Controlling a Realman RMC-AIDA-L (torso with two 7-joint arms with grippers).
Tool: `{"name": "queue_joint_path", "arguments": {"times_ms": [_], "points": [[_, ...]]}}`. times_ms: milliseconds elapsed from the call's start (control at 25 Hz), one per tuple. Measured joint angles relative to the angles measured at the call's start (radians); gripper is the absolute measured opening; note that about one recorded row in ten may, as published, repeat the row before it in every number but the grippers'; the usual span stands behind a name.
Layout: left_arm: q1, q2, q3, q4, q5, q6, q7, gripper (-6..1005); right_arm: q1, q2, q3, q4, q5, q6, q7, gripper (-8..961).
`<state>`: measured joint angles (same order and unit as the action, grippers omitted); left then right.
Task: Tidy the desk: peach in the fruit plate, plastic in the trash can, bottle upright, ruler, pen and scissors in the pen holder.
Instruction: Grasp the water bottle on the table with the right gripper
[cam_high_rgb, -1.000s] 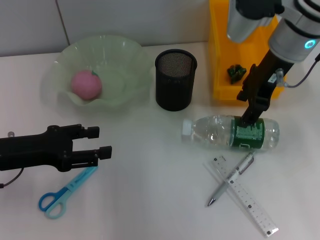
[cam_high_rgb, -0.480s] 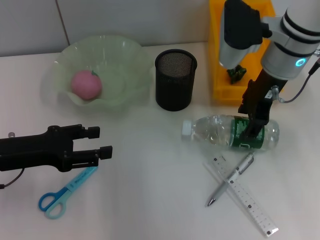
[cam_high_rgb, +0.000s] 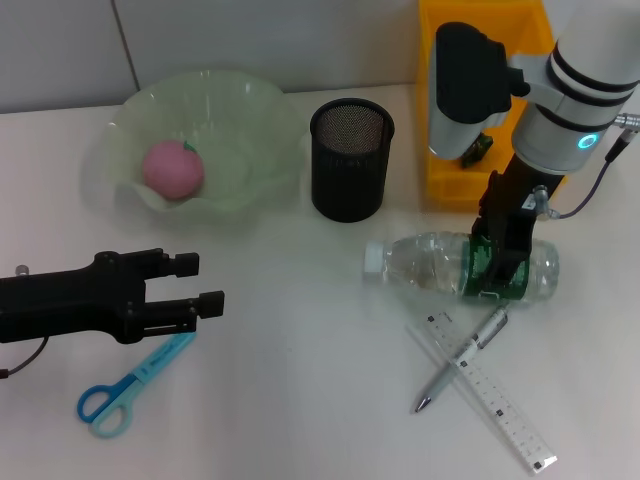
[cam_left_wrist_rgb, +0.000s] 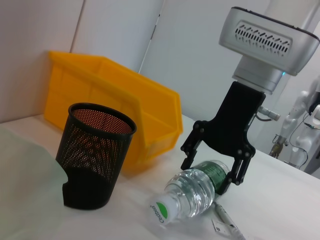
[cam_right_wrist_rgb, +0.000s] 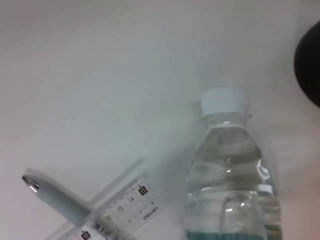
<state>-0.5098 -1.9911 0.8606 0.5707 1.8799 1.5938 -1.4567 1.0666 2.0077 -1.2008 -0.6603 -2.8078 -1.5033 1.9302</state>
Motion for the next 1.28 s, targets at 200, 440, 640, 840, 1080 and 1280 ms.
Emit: {"name": "queue_joint_path", "arguments": {"times_ms": [200,440,640,840,1080,1280], "points": [[-0.002,0.0,0.0,0.0,-0.001,0.001,-0.006,751,0.003,0.004,-0.008,0.025,-0.008,0.025,-0.002,759],[-0.004,0.0,0.0,0.0,-0.001,0.002,-0.007,751,0.012,0.008,-0.012,0.064,-0.009,0.06,-0.004,760],[-0.004,0.0,0.0,0.0,-0.001,0.002,-0.007,750,0.012,0.016,-0.03,0.089,-0.01,0.094,-0.004,760],[-0.005,0.0,0.0,0.0,-0.001,0.002,-0.008,750,0.014,0.019,-0.034,0.108,-0.01,0.118,-0.004,761],[-0.006,0.001,0.0,0.0,-0.002,0.001,-0.008,750,0.014,0.024,-0.042,0.113,-0.011,0.131,-0.007,761],[-0.006,0.001,0.0,0.0,-0.002,0.001,-0.008,750,0.014,0.031,-0.046,0.113,-0.02,0.139,-0.008,760]]}}
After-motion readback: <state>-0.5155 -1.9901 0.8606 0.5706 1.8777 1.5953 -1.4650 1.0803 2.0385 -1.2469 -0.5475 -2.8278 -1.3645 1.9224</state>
